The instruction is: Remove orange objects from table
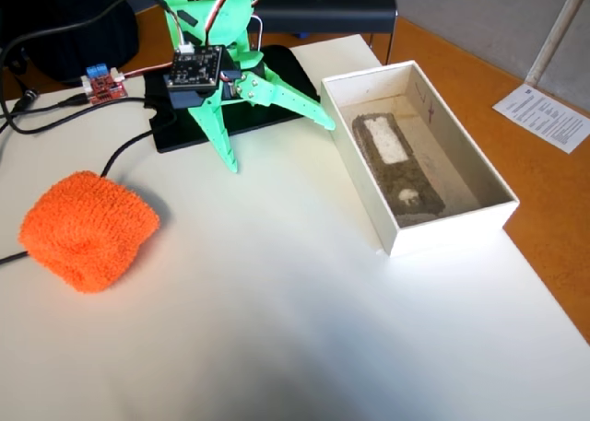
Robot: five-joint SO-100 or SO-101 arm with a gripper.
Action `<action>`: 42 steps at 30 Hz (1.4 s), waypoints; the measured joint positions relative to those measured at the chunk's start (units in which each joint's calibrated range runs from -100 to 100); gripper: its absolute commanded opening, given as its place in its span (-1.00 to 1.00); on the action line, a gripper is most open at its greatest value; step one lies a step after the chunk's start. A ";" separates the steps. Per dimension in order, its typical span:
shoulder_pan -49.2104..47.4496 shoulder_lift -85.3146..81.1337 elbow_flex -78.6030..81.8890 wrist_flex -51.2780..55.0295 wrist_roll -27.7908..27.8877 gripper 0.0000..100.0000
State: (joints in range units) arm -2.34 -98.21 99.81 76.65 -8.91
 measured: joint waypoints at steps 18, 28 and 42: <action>-0.66 0.00 -0.28 -8.74 9.43 0.18; 4.10 34.29 -35.60 -25.63 2.74 0.18; 26.73 86.52 -87.49 4.37 0.59 0.18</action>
State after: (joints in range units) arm 24.40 -11.70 12.32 81.02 -8.33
